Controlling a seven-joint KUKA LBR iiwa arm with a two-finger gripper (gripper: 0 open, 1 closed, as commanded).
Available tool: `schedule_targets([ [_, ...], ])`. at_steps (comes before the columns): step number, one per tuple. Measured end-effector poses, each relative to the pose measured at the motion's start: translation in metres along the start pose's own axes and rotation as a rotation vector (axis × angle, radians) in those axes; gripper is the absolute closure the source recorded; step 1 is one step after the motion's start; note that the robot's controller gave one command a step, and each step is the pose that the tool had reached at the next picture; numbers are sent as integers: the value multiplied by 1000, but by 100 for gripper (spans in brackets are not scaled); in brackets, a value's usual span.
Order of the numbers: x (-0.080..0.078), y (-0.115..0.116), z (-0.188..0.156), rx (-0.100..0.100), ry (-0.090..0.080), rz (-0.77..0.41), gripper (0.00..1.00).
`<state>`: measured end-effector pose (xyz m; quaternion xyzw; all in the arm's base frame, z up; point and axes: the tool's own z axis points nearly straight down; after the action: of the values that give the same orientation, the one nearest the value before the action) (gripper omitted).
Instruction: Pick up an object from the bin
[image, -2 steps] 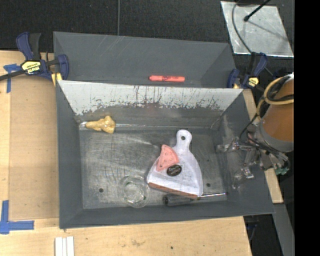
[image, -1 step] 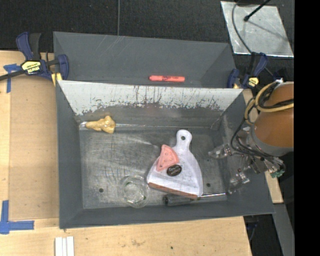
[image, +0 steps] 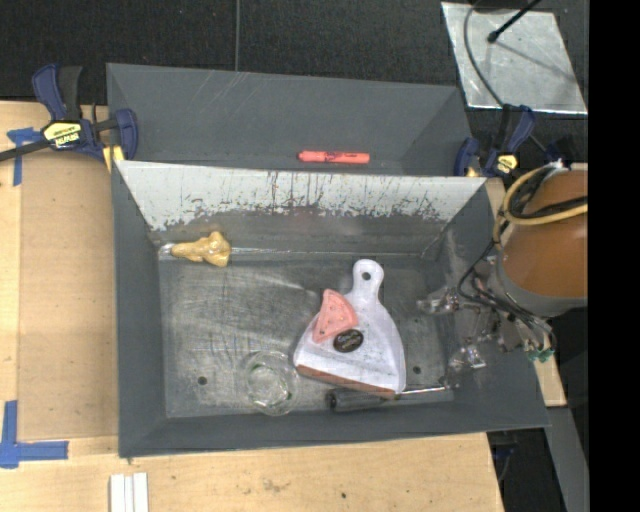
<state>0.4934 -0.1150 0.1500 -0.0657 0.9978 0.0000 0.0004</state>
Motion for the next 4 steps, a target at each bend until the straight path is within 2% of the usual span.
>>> schedule_targets([
  [1, -8, 36, -14, 1, -3, -145, 0],
  [2, -31, 119, 61, 28, -41, -235, 100],
  [3, -31, 119, 61, 28, -41, -236, 100],
  [4, -22, 121, 67, 9, -23, -232, 100],
])
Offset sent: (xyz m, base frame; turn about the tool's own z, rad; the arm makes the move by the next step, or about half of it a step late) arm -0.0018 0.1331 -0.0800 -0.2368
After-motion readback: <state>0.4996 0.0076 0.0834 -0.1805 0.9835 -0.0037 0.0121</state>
